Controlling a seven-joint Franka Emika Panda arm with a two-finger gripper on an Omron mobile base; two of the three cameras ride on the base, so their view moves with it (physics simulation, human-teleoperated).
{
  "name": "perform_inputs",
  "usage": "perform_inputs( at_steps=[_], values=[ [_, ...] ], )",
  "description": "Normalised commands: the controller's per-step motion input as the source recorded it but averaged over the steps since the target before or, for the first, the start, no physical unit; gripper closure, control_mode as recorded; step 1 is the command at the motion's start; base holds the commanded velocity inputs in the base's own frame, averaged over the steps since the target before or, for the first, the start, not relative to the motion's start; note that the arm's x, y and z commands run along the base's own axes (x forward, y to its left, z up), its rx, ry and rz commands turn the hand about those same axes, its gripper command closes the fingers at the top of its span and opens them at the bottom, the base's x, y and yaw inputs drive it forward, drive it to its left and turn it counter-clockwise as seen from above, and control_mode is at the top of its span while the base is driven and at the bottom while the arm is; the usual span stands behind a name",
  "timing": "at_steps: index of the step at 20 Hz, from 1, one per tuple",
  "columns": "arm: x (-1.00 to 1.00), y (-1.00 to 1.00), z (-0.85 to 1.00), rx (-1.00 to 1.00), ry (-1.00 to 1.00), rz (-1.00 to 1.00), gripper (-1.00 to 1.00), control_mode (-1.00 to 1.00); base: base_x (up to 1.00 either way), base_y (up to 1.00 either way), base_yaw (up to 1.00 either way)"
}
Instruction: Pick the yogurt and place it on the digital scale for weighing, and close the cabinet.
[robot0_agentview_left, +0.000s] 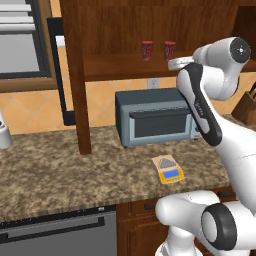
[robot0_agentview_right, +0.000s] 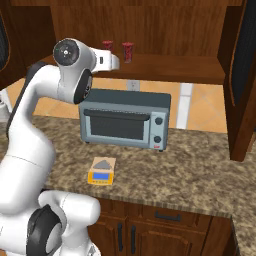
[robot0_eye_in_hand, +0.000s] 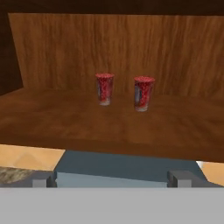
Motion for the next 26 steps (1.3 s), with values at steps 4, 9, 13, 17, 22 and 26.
perform_inputs(
  at_steps=[4,9,13,17,22,26],
  values=[
    [0.4,0.0,0.0,0.0,0.0,0.0,-1.0,-1.0,0.0,0.0,0.0],
    [0.39,0.0,0.0,0.0,0.0,0.0,-1.0,-1.0,0.0,0.0,0.0],
    [0.39,-0.05,0.04,0.0,0.0,0.0,-1.0,-1.0,0.0,0.0,0.0],
    [0.3,-0.31,0.31,0.01,-0.08,0.0,-1.0,-1.0,0.0,0.0,0.0],
    [0.29,-0.16,0.37,0.01,-0.03,0.0,-1.0,-1.0,0.0,0.0,0.0],
    [0.39,-0.21,0.1,0.0,0.03,0.0,-1.0,-1.0,0.0,0.0,0.0]
  ],
)
